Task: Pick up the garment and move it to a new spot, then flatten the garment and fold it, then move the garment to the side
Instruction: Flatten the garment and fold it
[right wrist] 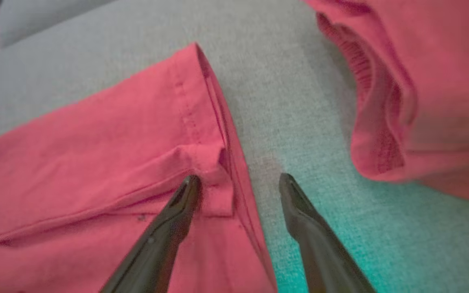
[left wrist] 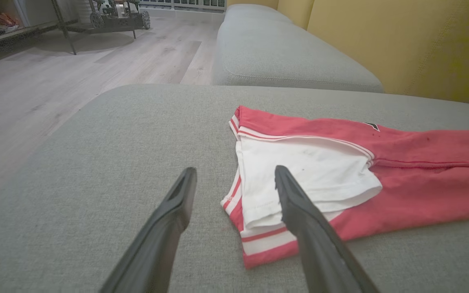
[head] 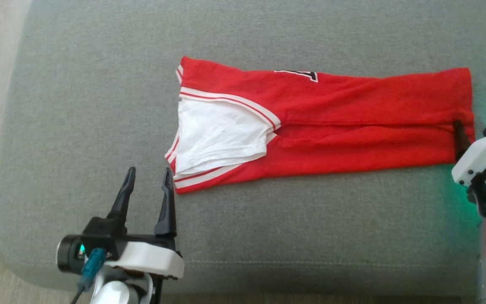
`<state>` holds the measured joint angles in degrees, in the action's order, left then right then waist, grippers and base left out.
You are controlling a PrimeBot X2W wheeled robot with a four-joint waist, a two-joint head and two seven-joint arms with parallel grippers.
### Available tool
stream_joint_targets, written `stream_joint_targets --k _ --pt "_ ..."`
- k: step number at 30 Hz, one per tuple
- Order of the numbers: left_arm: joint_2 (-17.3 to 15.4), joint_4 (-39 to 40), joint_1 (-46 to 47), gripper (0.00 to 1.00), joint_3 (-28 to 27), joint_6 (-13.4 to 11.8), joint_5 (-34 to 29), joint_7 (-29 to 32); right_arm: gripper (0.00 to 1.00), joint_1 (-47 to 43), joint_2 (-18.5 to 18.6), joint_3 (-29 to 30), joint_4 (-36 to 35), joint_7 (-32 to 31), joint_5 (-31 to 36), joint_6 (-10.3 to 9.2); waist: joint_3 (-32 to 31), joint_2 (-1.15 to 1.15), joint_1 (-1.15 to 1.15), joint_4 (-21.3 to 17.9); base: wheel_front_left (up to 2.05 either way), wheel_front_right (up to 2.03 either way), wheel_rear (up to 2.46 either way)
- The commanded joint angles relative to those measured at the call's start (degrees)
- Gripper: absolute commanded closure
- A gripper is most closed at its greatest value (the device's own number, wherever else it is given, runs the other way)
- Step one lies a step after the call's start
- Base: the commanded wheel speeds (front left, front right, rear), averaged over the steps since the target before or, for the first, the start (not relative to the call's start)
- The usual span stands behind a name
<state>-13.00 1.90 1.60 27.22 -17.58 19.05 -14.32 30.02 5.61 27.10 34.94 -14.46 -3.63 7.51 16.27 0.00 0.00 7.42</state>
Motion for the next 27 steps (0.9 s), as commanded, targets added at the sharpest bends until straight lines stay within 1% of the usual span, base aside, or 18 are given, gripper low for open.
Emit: stream_joint_targets --k 1,4,6,7,8,9,10,11,12,14,17,22,26,27 --pt "-0.03 1.39 0.82 0.0 -2.02 0.36 -0.61 -0.67 0.0 1.54 0.82 -0.92 -1.3 -0.56 1.27 -0.02 -0.1 0.0 0.0 0.4 0.0 0.0 0.0" --pt "1.07 1.05 0.42 0.0 -3.23 1.32 -1.35 -0.67 0.0 1.55 1.01 -0.02 0.13 -2.42 4.24 -0.02 -0.1 0.0 0.0 0.82 0.0 0.0 0.0" --pt "1.65 0.78 0.2 0.0 -4.06 2.03 -1.83 -0.67 0.0 1.53 0.85 0.08 0.94 -3.92 4.82 -0.02 -0.14 0.0 0.0 0.95 0.0 0.0 0.0" --pt "1.93 0.63 0.1 0.0 -4.47 2.37 -2.06 -0.67 0.1 1.49 0.73 -0.01 1.37 -4.8 4.86 -0.02 -0.19 0.0 0.0 0.97 0.0 0.0 0.0" --pt "2.23 0.47 0.0 0.0 -4.86 2.7 -2.28 -0.67 0.27 1.42 0.62 -0.21 1.79 -5.69 4.77 -0.02 -0.28 0.0 0.0 0.98 0.0 0.0 0.0" --pt "2.52 0.29 -0.1 0.0 -5.21 3.03 -2.51 -0.67 0.52 1.36 0.47 -0.4 2.18 -6.52 4.47 -0.02 -0.39 0.0 0.0 0.97 0.0 0.0 0.0" --pt "2.82 0.12 -0.19 0.0 -5.56 3.35 -2.72 -0.67 0.73 1.27 0.31 -0.73 2.58 -7.4 4.06 -0.02 -0.53 0.0 0.0 0.95 0.0 0.0 0.0" --pt "3.14 0.0 -0.25 0.0 -5.91 3.66 -2.92 -0.67 0.92 1.12 0.18 -1.12 2.89 -8.24 3.61 -0.02 -0.66 0.0 0.0 0.92 0.0 0.0 0.0" --pt "3.45 -0.1 -0.31 0.0 -6.25 3.94 -3.13 -0.67 1.0 0.97 0.1 -1.57 3.06 -8.95 3.19 -0.02 -0.76 0.0 0.0 0.87 0.0 0.0 0.0" --pt "4.03 -0.24 -0.43 0.0 -6.89 4.45 -3.62 -0.67 1.0 0.61 0.26 -2.39 2.89 -9.67 2.69 -0.02 -0.93 0.0 0.0 0.73 0.0 0.0 0.0" --pt "4.75 -0.51 -0.76 0.0 -7.81 5.15 -4.29 -0.68 1.0 0.06 1.19 -3.31 1.32 -7.92 3.28 -0.02 -1.34 0.0 0.0 0.34 0.0 0.0 0.0" --pt "5.51 -0.96 -1.68 0.0 -9.43 6.18 -5.25 -0.68 1.0 0.27 2.3 -5.46 -3.25 -3.76 5.23 -0.02 -2.39 0.0 0.0 -1.13 0.0 0.0 0.0" --pt "6.0 -1.23 -2.09 0.0 -10.22 7.11 -6.03 -0.68 1.0 0.93 3.67 -7.44 -8.27 -3.84 5.51 -0.02 -3.23 0.0 0.0 -2.76 0.0 0.0 0.0" --pt "6.0 -1.23 -2.09 0.0 -10.22 7.11 -6.03 -0.68 1.0 0.93 3.67 -7.44 -8.27 -3.84 5.51 -0.02 -3.23 0.0 0.0 -2.76 0.0 0.0 0.0"
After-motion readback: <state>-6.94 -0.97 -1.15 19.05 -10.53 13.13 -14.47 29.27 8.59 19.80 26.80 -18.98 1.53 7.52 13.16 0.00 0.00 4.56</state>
